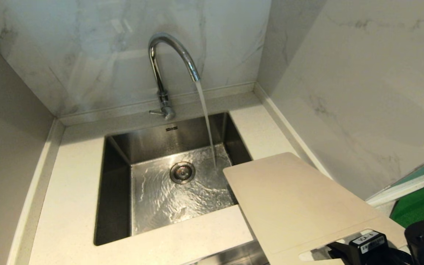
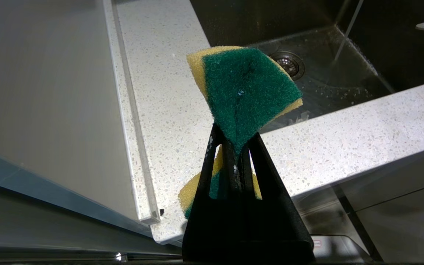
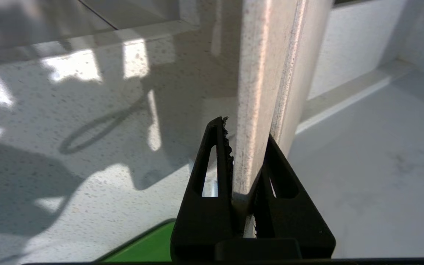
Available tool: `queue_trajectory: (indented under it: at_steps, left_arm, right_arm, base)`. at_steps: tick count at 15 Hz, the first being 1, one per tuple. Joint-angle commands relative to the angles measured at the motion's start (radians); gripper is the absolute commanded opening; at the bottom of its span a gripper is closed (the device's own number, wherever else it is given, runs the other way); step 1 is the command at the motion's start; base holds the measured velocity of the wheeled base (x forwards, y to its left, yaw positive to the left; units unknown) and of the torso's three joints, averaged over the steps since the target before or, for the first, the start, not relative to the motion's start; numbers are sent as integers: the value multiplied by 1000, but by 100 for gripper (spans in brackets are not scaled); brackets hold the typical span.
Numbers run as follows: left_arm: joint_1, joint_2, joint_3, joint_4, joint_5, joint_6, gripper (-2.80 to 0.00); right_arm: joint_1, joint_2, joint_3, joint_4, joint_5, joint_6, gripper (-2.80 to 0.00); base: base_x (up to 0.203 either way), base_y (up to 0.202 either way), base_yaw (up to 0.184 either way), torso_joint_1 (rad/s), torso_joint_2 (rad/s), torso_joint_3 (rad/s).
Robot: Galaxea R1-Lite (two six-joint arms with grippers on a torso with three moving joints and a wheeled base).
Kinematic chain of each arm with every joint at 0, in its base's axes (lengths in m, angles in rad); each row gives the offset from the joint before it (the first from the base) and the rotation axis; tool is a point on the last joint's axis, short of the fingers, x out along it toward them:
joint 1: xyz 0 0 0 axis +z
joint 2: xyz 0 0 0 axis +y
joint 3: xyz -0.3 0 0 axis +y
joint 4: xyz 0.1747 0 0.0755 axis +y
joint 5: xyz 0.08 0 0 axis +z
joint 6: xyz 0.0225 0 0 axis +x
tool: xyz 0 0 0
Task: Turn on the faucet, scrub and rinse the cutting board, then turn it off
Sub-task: Pick up the cutting board
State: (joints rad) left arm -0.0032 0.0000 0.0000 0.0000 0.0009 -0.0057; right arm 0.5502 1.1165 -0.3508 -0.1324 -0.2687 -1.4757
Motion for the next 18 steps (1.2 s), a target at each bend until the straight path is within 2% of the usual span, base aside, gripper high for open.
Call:
queue_trajectory:
  at_steps: [1, 4, 10, 15, 18]
  left_arm:
    - [0, 0, 2, 0, 1, 0, -280]
    - [0, 0, 2, 0, 1, 0, -280]
    - [0, 0, 2, 0, 1, 0, -280]
    - [0, 0, 2, 0, 1, 0, -280]
    - [0, 0, 2, 0, 1, 0, -280]
  right_arm:
    - [0, -56, -2, -1, -4, -27, -280]
    - [0, -101, -1, -2, -21, -74, -280]
    - [0, -142, -11, -7, 0, -80, -280]
    - [0, -123, -90, -7, 46, -80, -280]
    - [0, -99, -129, -7, 100, -78, -280]
  base:
    - [0, 0, 0, 0, 0, 0]
    - [0, 0, 0, 0, 0, 0]
    - [0, 0, 0, 0, 0, 0]
    - [0, 0, 0, 0, 0, 0]
    - [0, 0, 0, 0, 0, 0]
